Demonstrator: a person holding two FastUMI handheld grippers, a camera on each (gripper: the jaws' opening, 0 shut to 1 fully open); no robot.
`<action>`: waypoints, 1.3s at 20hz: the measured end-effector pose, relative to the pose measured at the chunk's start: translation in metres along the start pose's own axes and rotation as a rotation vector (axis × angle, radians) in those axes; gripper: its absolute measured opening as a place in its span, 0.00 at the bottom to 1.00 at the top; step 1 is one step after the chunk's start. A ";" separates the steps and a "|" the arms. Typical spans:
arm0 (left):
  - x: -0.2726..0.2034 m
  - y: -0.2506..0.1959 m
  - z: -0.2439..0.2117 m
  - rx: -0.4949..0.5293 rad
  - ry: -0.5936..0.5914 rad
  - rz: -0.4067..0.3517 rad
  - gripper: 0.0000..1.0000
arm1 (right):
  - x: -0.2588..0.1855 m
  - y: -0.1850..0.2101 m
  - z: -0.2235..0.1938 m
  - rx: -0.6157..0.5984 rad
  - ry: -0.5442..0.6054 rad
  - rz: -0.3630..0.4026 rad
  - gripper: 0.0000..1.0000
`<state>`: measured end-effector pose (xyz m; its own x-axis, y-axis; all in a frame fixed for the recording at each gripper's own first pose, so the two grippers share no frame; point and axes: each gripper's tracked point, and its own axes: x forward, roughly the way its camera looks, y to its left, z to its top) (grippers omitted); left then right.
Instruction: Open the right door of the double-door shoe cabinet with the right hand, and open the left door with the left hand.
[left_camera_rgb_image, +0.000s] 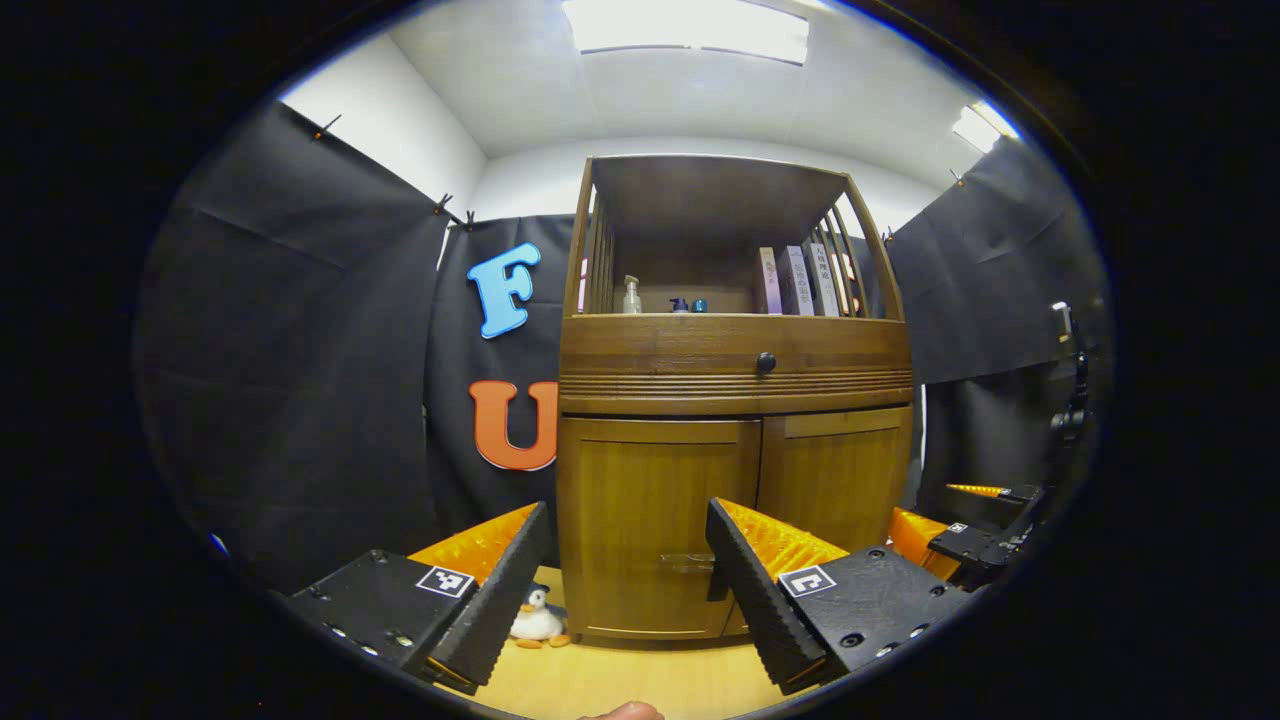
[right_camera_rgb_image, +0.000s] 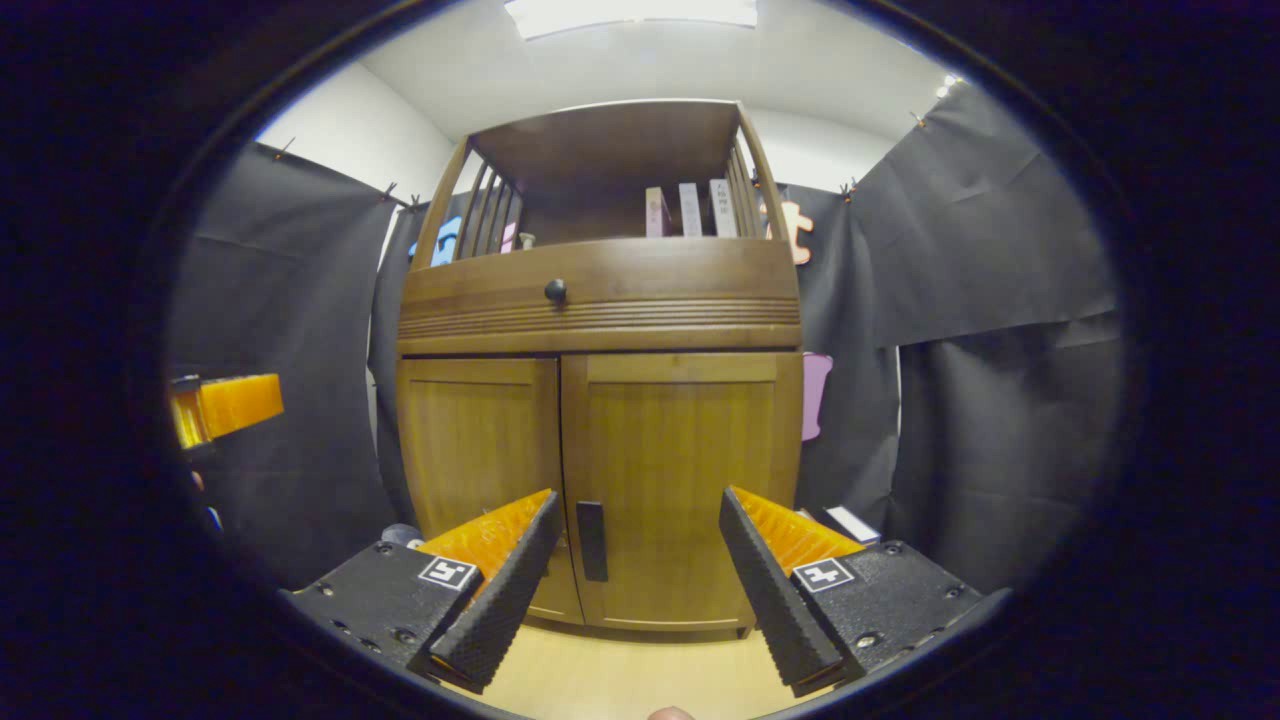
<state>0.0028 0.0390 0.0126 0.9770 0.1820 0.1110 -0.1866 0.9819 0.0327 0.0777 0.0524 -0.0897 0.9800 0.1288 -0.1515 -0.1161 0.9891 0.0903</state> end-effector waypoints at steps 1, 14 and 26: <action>-0.001 0.004 -0.001 0.014 -0.006 0.007 1.00 | 0.007 0.006 -0.009 0.014 0.024 0.014 1.00; -0.005 0.037 -0.011 0.043 0.023 0.066 0.95 | 0.125 0.041 -0.084 0.043 0.189 0.039 0.83; -0.015 0.055 -0.021 0.063 0.043 0.097 0.94 | 0.182 0.043 -0.124 0.035 0.242 -0.011 0.51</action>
<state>-0.0199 0.0911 -0.0080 0.9572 0.2797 0.0739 -0.2855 0.9545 0.0859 0.2308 0.1276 -0.2357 0.9135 0.1355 -0.3837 -0.0957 0.9880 0.1212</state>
